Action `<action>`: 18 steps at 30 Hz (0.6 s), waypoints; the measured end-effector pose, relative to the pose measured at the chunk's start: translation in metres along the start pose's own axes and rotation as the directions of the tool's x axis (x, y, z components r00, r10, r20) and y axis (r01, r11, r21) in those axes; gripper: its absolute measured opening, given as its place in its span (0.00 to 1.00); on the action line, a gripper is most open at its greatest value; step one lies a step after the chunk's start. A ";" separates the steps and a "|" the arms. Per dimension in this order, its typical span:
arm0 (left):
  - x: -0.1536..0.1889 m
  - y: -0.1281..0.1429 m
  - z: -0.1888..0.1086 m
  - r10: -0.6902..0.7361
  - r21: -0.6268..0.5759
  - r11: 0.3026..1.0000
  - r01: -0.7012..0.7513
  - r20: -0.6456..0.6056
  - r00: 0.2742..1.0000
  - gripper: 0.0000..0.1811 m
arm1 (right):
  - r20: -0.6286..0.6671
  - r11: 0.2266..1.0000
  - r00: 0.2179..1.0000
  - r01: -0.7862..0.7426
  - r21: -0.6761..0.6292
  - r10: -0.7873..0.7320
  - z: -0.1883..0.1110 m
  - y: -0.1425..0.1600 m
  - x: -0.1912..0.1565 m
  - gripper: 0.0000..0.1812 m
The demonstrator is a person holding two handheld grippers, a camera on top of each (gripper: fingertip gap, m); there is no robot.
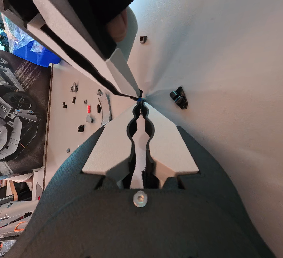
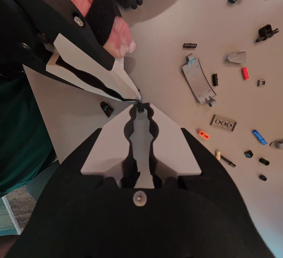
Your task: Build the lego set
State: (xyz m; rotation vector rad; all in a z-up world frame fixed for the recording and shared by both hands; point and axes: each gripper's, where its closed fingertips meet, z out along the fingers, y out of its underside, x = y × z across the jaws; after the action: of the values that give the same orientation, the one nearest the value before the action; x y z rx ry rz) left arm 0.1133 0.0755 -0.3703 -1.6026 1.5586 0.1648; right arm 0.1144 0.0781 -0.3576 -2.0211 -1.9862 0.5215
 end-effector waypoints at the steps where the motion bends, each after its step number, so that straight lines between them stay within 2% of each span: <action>1: 0.000 0.000 0.000 0.001 -0.001 1.000 -0.001 0.001 1.000 0.00 | -0.008 1.000 1.000 0.001 0.000 -0.001 0.000 0.000 0.001 0.06; 5: 0.000 0.000 0.000 -0.001 0.000 1.000 0.001 -0.001 1.000 0.00 | -0.010 1.000 1.000 0.004 0.013 -0.004 0.000 0.001 0.001 0.06; 9: -0.001 0.000 0.000 0.000 -0.002 1.000 0.000 0.001 1.000 0.00 | -0.005 1.000 1.000 0.019 0.019 -0.019 0.001 0.000 -0.001 0.03; 13: 0.000 0.000 0.001 0.000 -0.003 1.000 0.000 0.003 1.000 0.00 | 0.018 1.000 1.000 -0.021 0.017 0.020 0.001 0.000 -0.002 0.02; 18: -0.001 0.000 0.001 0.001 -0.004 1.000 -0.001 0.006 1.000 0.00 | 0.020 0.994 1.000 -0.020 -0.104 0.022 0.002 0.000 -0.003 0.02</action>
State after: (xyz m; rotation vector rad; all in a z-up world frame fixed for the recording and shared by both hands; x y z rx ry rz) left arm 0.1132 0.0764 -0.3704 -1.6025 1.5557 0.1731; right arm 0.1136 0.0754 -0.3595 -2.1080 -2.0453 0.4547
